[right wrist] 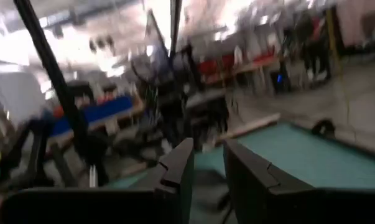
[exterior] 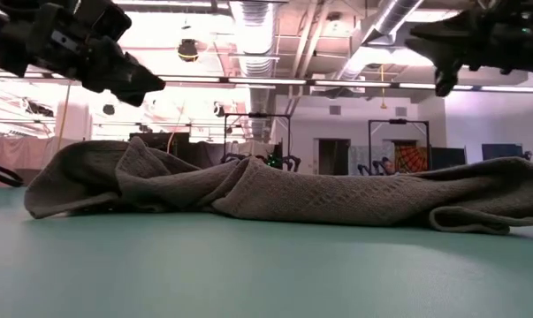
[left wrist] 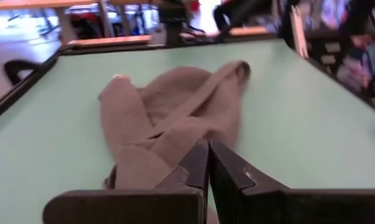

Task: Roll towel
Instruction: Fold the gray towel

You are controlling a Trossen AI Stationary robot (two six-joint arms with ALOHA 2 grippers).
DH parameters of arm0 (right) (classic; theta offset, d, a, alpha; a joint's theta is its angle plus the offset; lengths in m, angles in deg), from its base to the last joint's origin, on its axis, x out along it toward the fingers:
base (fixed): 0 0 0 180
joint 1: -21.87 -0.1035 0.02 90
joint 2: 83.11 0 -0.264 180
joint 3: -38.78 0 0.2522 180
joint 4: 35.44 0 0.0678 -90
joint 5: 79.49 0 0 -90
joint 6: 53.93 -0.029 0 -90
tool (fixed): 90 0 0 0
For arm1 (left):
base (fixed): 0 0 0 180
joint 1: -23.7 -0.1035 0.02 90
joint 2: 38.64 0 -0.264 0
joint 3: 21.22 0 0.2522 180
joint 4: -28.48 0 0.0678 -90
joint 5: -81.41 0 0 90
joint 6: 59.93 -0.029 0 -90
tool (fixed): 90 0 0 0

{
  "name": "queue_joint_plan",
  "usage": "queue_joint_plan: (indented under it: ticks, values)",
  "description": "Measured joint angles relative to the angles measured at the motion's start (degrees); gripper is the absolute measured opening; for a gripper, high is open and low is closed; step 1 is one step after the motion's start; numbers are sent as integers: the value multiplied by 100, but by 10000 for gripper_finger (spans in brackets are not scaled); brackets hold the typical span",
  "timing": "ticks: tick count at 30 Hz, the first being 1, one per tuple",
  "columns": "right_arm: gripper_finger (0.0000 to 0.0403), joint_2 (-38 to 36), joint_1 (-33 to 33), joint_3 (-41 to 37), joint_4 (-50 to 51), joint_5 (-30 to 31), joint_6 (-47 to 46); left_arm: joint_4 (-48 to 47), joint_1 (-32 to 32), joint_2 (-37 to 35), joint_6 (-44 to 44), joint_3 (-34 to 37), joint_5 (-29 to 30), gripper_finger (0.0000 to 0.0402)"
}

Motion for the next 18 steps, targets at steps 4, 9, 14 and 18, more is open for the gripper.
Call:
queue_joint_plan:
  ticks: [4,9,14,18]
  values:
    - [113,1121,-695,595,1,293,425,-2,269,483,-518,-234,2,6]
    - [113,2269,-1262,1835,1475,1719,1521,1,441,1081,-988,-493,88,43]
    - [116,3468,-1149,3143,3705,2622,1664,7,451,1628,-1078,-711,478,98]
    - [130,4390,-1039,3954,4465,2621,1643,7,451,1951,-1153,-1056,1037,140]
